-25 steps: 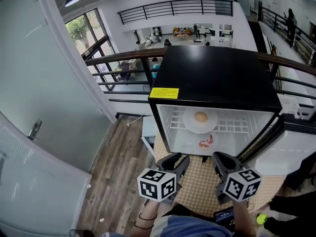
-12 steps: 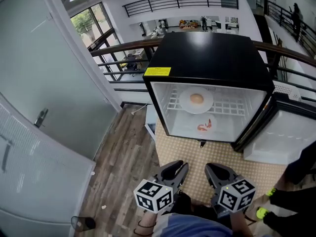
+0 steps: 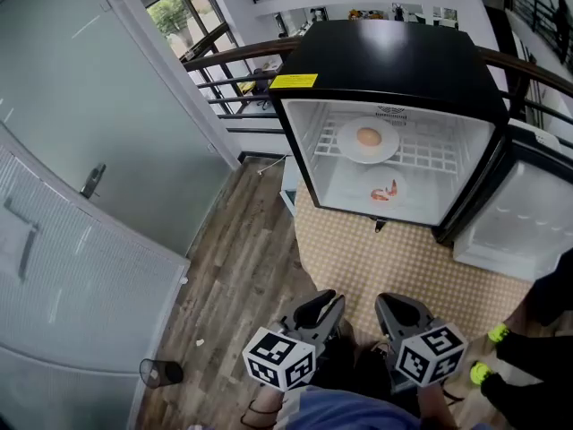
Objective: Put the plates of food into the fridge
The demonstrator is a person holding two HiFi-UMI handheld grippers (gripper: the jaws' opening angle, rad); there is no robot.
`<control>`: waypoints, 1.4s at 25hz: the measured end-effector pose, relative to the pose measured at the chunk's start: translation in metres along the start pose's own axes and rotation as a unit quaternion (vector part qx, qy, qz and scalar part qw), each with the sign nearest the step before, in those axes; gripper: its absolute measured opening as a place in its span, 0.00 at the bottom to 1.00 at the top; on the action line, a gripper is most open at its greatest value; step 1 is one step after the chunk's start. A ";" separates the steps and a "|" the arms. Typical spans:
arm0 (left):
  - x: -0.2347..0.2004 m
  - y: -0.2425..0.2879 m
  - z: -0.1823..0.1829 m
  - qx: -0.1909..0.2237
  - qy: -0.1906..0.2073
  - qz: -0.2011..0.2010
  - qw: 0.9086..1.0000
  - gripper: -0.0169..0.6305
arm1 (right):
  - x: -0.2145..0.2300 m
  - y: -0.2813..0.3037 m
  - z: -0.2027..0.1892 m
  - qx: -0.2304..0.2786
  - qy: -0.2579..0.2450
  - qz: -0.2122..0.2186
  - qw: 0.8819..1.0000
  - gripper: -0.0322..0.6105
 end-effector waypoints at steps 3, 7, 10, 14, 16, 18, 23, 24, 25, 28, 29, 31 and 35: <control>0.003 -0.010 -0.003 0.003 0.007 0.002 1.000 0.16 | -0.006 -0.004 -0.011 -0.007 0.007 -0.002 1.000 0.08; 0.004 -0.025 -0.002 0.014 0.012 -0.005 1.000 0.16 | -0.014 -0.007 -0.020 -0.011 0.014 -0.009 1.000 0.08; -0.002 -0.046 -0.004 0.024 0.020 -0.008 0.999 0.16 | -0.023 -0.006 -0.024 -0.006 0.006 -0.023 1.000 0.08; -0.022 -0.096 -0.011 0.028 0.035 -0.010 0.999 0.16 | -0.049 -0.002 -0.034 0.006 -0.001 -0.043 0.999 0.08; -0.030 -0.124 -0.022 0.021 0.046 -0.017 0.999 0.16 | -0.068 -0.002 -0.044 0.018 0.003 -0.050 0.999 0.08; -0.036 -0.149 -0.038 0.012 0.055 -0.018 0.998 0.16 | -0.086 -0.003 -0.058 0.029 0.011 -0.059 0.998 0.08; -0.038 -0.210 -0.082 -0.001 0.068 -0.032 0.997 0.16 | -0.142 -0.018 -0.100 0.057 0.038 -0.078 0.995 0.08; -0.038 -0.219 -0.089 -0.002 0.068 -0.040 0.997 0.16 | -0.153 -0.022 -0.108 0.060 0.042 -0.080 0.994 0.08; -0.036 -0.227 -0.095 -0.004 0.068 -0.049 0.996 0.16 | -0.164 -0.027 -0.116 0.062 0.044 -0.084 0.994 0.08; -0.028 -0.245 -0.108 -0.006 0.074 -0.075 0.994 0.16 | -0.192 -0.042 -0.139 0.062 0.047 -0.099 0.992 0.08; -0.026 -0.249 -0.112 -0.005 0.077 -0.082 0.994 0.16 | -0.200 -0.046 -0.146 0.060 0.047 -0.103 0.992 0.08; -0.021 -0.257 -0.118 -0.004 0.083 -0.090 0.992 0.16 | -0.215 -0.054 -0.158 0.057 0.044 -0.106 0.992 0.08; -0.011 -0.272 -0.125 0.009 0.084 -0.097 0.992 0.16 | -0.237 -0.068 -0.177 0.047 0.019 -0.101 0.994 0.08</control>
Point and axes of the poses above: the fingertips, and each gripper's own axes: y forward along the fingers, x to its right, z out of its top, the point moved 7 cm from there along -y, backward along the fingers, and after that the axes turned 3 degrees about -x, right-handed, at the moved point
